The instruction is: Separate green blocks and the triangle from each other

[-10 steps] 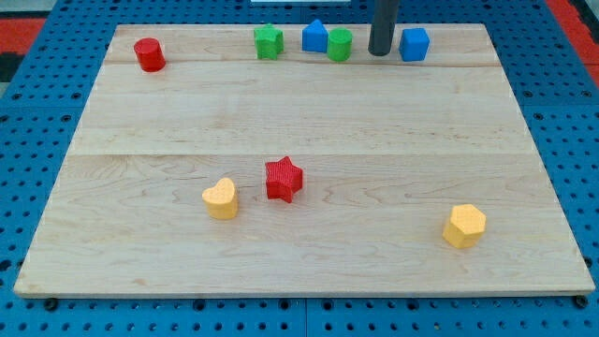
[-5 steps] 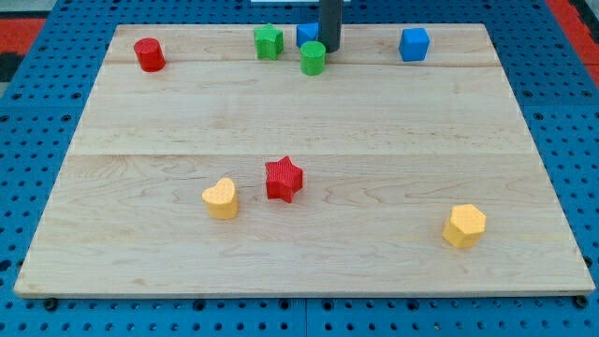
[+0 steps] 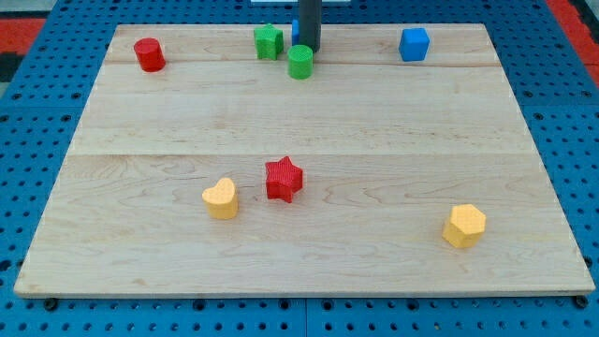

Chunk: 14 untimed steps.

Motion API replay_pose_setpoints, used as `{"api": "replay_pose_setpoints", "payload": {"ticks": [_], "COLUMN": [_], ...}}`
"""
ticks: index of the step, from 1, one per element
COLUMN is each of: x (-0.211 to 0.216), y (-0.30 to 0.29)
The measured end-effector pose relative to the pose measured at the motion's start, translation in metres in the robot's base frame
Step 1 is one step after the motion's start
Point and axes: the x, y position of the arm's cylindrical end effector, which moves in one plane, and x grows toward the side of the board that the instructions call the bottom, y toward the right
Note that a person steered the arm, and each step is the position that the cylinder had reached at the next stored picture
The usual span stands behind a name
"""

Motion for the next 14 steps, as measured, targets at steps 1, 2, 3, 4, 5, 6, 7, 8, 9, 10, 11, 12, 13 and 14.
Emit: {"api": "replay_pose_setpoints", "payload": {"ticks": [1,2,3,4,5,6,7,8,9,10,11,12,13,14], "x": [-0.001,-0.001,-0.001,-0.001,-0.004,-0.010,-0.014,-0.034,-0.051,-0.052,-0.052,-0.050,-0.032,-0.011], "y": [0.000,0.000,0.000,-0.004,-0.005,-0.033,-0.065,-0.121,-0.177,-0.166,-0.168,-0.203,-0.217,-0.227]}}
